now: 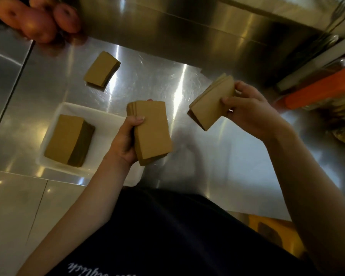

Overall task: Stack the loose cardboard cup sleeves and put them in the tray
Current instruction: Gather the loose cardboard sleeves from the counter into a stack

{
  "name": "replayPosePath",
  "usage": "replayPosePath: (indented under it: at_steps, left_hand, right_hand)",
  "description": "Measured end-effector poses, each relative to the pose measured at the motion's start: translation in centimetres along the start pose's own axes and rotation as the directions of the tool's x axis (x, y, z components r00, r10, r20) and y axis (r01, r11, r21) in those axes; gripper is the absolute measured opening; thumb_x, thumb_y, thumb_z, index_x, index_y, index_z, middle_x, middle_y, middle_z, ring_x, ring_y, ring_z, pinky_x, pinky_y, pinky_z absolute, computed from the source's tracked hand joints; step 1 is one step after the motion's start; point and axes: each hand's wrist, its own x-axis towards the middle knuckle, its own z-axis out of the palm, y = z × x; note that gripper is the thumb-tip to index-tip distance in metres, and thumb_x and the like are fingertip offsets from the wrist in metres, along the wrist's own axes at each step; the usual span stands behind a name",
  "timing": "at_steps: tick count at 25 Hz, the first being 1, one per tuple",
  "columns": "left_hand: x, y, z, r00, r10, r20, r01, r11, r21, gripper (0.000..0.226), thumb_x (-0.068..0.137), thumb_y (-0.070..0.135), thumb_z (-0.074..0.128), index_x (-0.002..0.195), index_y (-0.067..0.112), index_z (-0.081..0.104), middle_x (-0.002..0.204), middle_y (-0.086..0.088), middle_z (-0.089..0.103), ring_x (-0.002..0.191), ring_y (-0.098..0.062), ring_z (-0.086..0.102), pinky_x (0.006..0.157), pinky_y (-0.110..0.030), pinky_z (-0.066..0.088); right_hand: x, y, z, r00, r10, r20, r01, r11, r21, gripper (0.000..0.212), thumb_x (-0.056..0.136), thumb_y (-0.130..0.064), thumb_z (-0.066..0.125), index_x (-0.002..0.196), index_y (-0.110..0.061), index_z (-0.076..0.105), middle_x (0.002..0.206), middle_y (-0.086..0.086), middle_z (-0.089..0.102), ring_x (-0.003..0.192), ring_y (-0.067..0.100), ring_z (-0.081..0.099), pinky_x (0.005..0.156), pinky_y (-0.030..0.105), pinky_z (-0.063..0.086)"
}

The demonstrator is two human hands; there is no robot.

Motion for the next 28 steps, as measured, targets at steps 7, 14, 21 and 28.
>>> replayPosePath:
  at_steps: [7,14,21,28]
  left_hand:
    - [-1.7,-0.3,1.0,0.993,-0.116,0.005,0.115,0.989,0.095,0.095,0.039,0.033,0.096,0.127,0.025,0.059,0.111,-0.012,0.074,0.095,-0.034,0.073,0.071,-0.05,0.059]
    - [-3.6,-1.3,0.8,0.977,-0.214,-0.009,0.211,0.957,0.199,0.098,0.036,0.041,0.096,0.124,0.02,0.06,0.103,-0.011,0.076,0.09,-0.031,0.074,0.069,-0.047,0.059]
    - [-4.2,-2.9,2.0,0.98,-0.188,-0.06,0.197,0.946,0.258,0.093,0.044,0.033,0.095,0.127,0.016,0.058,0.103,-0.012,0.075,0.09,-0.029,0.074,0.069,-0.044,0.06]
    - [-3.5,-4.5,5.0,0.995,-0.027,-0.096,0.057,0.944,0.325,0.045,0.076,0.027,0.071,0.118,0.016,0.062,0.106,-0.01,0.072,0.092,-0.026,0.072,0.074,-0.042,0.06]
  right_hand:
    - [-4.8,-0.3,7.6,0.972,0.0,0.235,0.117,0.867,-0.484,0.044,0.09,-0.005,0.062,0.13,-0.015,0.047,0.119,0.003,0.057,0.108,0.02,0.061,0.087,0.031,0.057]
    - [-6.7,3.5,10.7,0.999,-0.035,0.024,0.042,0.793,-0.607,0.053,0.088,-0.011,0.067,0.137,-0.022,0.049,0.123,-0.007,0.051,0.102,0.012,0.056,0.083,0.025,0.049]
    - [-8.9,6.8,10.5,0.978,-0.109,-0.179,0.023,0.906,-0.423,0.065,0.085,-0.007,0.069,0.142,-0.016,0.041,0.133,-0.002,0.053,0.114,0.013,0.055,0.091,0.027,0.048]
    - [-9.9,8.3,8.6,0.993,0.104,-0.051,-0.111,0.981,-0.158,0.043,0.1,-0.033,0.047,0.14,-0.018,0.042,0.121,-0.001,0.056,0.108,0.017,0.058,0.081,0.032,0.056]
